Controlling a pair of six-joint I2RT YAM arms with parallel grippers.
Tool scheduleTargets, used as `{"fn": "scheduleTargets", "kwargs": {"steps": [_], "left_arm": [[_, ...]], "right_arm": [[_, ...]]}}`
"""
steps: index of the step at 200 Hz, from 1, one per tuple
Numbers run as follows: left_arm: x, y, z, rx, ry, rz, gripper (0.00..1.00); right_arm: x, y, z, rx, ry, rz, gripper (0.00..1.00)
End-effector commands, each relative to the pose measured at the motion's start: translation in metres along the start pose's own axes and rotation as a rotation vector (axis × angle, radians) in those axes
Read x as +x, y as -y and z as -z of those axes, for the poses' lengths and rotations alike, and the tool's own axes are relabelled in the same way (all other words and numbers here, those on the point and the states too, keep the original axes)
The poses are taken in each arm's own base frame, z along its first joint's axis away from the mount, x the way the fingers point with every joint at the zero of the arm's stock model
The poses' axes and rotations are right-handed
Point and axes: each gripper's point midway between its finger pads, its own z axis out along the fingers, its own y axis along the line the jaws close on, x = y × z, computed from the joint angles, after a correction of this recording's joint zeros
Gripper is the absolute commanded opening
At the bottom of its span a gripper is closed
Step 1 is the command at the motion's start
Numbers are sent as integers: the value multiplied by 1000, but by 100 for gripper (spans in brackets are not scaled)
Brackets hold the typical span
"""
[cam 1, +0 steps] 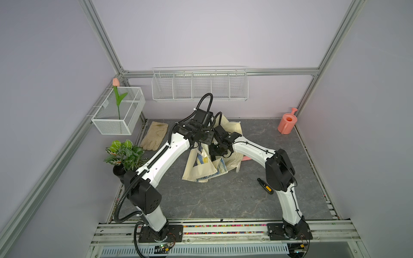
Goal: Place the art knife into the pouch
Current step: Place the utility knife in the pouch.
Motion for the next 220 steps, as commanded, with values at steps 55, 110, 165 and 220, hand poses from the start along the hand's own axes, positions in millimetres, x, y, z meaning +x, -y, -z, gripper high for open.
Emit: {"fn": "scheduleTargets", "kwargs": {"steps": [55,110,165,220], "left_arm": [[-7,13,12,49,42,-25,0],[-4,12,6,41,26,-28,0],[-3,10,4,32,21,-29,0],[-2,10,2,33,16,-27,0]], "right_arm": [[19,-1,-33,-20,-91,-16,30],[-6,-37,29,-75,26,57,71],[-27,-51,118,-65,167,123,75],[-23,-39,218,-55,351,134,78]]}}
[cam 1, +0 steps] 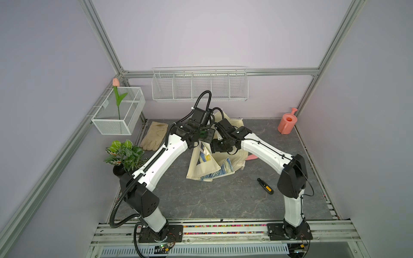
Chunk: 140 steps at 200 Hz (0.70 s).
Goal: Place the art knife into the pouch
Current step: Place the utility knife in the pouch.
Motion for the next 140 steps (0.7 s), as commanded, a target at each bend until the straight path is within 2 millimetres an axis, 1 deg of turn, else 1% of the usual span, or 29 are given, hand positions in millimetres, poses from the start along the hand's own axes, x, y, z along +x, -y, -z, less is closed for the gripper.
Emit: {"fn": "scheduleTargets", "kwargs": {"steps": [1,6,7,9,10,21,35,53,65,79,96,104,119,140], "left_arm": [[14,5,-13,12,-61,-28,0],[14,6,-13,14,-61,-27,0],[14,6,-13,14,-61,-26,0],[14,6,-13,14,-62,-26,0],[15,6,-13,15,-62,-26,0],[15,6,-13,15,-62,-26,0],[15,6,-13,13,-64,-26,0],[15,5,-13,10,-63,-26,0],[15,5,-13,10,-62,-25,0],[15,5,-14,11,-63,-25,0],[15,5,-13,12,-63,-24,0],[15,5,-13,10,-63,-25,0],[16,4,-14,6,-65,-25,0],[15,3,-12,2,-62,-25,0]], "right_arm": [[-34,-17,83,-61,244,56,78],[-34,-15,91,-63,260,53,78],[-32,-14,90,-59,255,53,78],[-33,-14,97,-65,269,52,79],[-32,-13,95,-61,264,52,79],[-30,-7,113,-63,294,47,79],[-26,6,134,-34,326,43,80],[-15,35,156,35,358,18,82],[-4,60,164,96,360,-8,83],[14,98,162,178,327,-55,84],[43,143,149,264,246,-119,84],[58,160,142,300,208,-144,84],[86,186,128,340,137,-190,84],[121,211,112,381,52,-239,85]]}}
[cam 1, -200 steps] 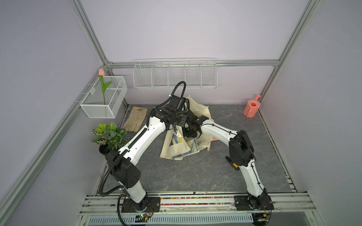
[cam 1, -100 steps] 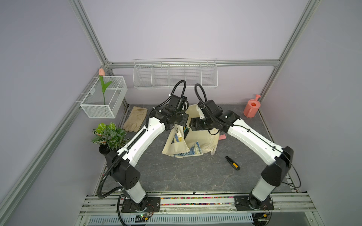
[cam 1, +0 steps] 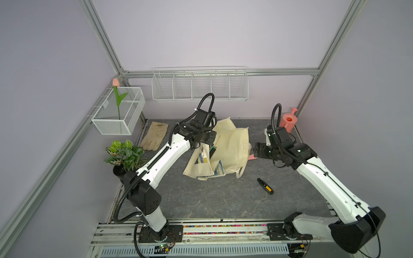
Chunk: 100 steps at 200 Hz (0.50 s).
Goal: Place the art knife into the pouch
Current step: Place the utility knife in the pouch.
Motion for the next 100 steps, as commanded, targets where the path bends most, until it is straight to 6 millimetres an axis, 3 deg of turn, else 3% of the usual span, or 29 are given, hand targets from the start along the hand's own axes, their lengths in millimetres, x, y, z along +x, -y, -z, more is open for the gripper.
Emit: {"fn": "scheduleTargets", "kwargs": {"steps": [1,56,100], "left_arm": [[3,-1,0,-8,-8,-11,0],[4,-3,1,-17,-11,-11,0],[4,-3,2,-15,-10,-10,0]], "right_arm": [[39,30,-13,67,-104,-15,85],[112,59,-50,99,-289,-59,89],[137,63,-78,76,-351,-112,89]]}}
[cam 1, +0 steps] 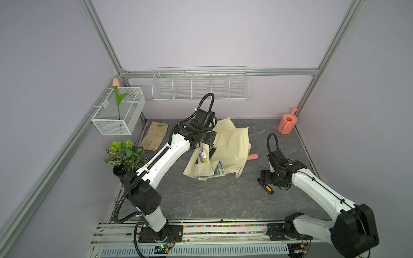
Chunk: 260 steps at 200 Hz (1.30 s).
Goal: Place the art knife into the pouch
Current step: Place the utility knife in the pouch, then move the utility knife at the center of the board.
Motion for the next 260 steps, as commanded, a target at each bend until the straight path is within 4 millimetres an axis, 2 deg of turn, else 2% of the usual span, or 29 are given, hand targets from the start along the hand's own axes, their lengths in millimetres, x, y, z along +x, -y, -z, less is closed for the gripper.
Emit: {"fn": "scheduleTargets", "kwargs": {"steps": [1,57,91,143,202,260], "left_arm": [[4,-2,1,-11,-12,-10,0],[6,-1,-2,-9,-19,-14,0],[7,-1,-3,-11,-24,-14,0],[8,-1,-5,-5,-29,-14,0],[7,0,-5,-2,-29,-15,0],[8,0,-4,-3,-30,-15,0]], "right_arm": [[-2,-7,-16,-51,-9,-34,89],[7,-10,-47,-74,-73,-49,87],[13,-12,-53,-89,-108,-48,81],[22,-13,-53,-105,-121,-50,60],[26,-17,-53,-107,-126,-40,43],[24,-25,-62,-109,-140,-36,32]]}}
